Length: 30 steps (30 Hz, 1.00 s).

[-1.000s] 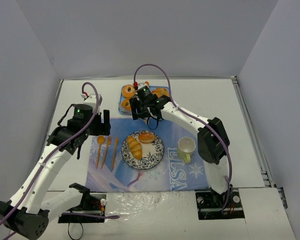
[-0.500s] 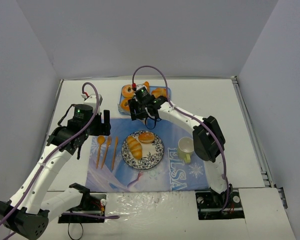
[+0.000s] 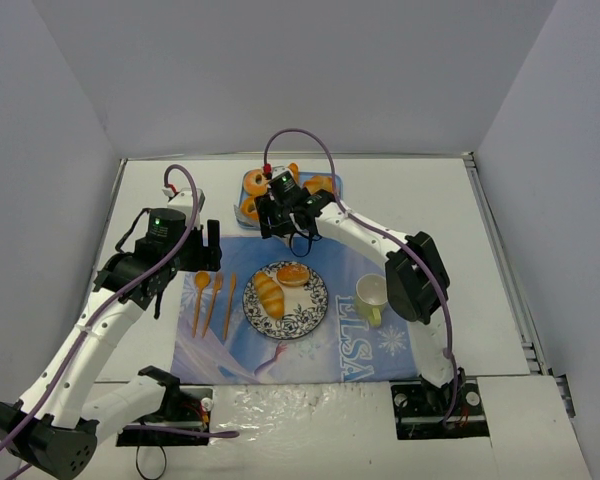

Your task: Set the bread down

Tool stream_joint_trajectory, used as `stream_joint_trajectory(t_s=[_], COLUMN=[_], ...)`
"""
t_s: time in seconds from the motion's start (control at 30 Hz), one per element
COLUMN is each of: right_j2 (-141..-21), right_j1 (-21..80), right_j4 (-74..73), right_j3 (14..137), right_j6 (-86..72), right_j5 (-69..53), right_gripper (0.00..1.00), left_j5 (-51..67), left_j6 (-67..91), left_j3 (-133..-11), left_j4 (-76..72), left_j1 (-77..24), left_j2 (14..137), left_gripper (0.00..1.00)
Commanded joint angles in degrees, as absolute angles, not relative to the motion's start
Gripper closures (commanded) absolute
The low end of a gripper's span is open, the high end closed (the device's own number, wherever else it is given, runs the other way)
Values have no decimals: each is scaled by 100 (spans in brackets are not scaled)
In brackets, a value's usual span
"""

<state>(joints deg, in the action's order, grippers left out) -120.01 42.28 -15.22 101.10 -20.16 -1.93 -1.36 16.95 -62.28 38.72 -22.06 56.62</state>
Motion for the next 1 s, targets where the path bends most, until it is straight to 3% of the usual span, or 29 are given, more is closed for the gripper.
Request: stream_joint_trajectory(t_s=[0.0, 0.33, 0.7, 0.97], right_j2=[-12109, -12131, -11692, -10977], right_j1=[4162, 4131, 4131, 4122], right_j4=[-1274, -1285, -1296, -1310], right_j3=[10447, 10342, 10106, 9734], right_j6=[-2065, -2065, -2040, -2004], right_j5=[-248, -164, -129, 141], right_gripper=[43, 47, 77, 82], left_j5=[-172, -158, -158, -158], left_j6=[1717, 1721, 1714, 1723], left_j3=[-6390, -6390, -6390, -6390], left_j4=[3656, 3656, 3656, 3656], left_j1=[-2232, -2232, -2228, -2224], left_j2=[5625, 5636, 5651, 5643], left_gripper=[31, 31, 31, 31])
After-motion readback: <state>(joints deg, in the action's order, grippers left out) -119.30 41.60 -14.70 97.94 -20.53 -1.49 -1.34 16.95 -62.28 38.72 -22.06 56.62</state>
